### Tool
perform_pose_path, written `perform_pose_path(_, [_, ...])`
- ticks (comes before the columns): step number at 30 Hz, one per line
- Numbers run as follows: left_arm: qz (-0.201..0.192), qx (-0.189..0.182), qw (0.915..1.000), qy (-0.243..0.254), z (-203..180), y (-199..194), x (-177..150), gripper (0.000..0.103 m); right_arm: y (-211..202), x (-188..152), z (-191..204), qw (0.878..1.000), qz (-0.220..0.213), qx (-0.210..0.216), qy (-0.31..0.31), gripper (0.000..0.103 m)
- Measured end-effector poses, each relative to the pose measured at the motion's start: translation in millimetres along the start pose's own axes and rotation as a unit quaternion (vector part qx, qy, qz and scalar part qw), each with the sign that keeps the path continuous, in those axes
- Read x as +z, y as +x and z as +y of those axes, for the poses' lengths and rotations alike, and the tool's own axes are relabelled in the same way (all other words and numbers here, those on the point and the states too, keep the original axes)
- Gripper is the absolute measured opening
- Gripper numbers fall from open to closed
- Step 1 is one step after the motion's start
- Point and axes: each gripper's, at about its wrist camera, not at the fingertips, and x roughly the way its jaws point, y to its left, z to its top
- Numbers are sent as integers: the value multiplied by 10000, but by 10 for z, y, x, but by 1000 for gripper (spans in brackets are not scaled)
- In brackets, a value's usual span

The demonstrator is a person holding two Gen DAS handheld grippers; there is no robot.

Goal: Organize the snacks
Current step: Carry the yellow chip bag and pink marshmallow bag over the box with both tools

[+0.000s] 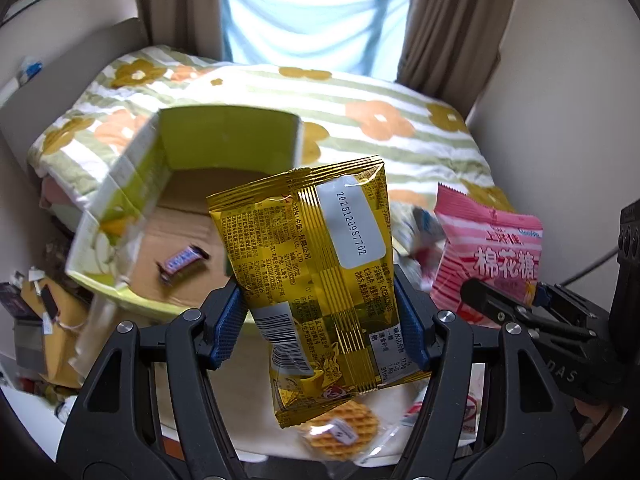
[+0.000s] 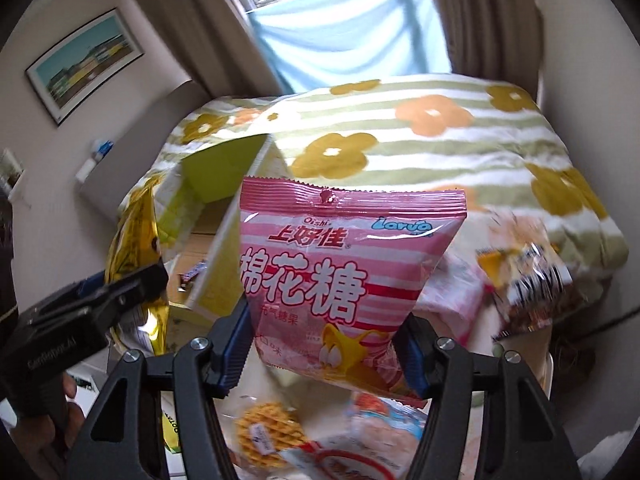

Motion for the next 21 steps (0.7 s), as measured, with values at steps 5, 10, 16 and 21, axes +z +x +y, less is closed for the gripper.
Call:
perform_pose_path(5, [-107, 53, 9998, -156, 471, -42, 305, 63, 149, 257, 421, 9996, -93, 134, -247, 59])
perform_pose_path(10, [16, 100, 9998, -149, 1010, 68, 599, 63, 431, 573, 857, 9990, -134, 246, -348, 59])
perform_pose_path(16, [470, 96, 9988, 5, 1572, 487, 789, 63, 902, 873, 1333, 9991, -23, 267, -338, 59])
perform_pose_path(21, [1001, 83, 9947, 222, 1892, 1010, 810, 63, 1291, 1011, 1510, 9996, 148, 151, -188, 59])
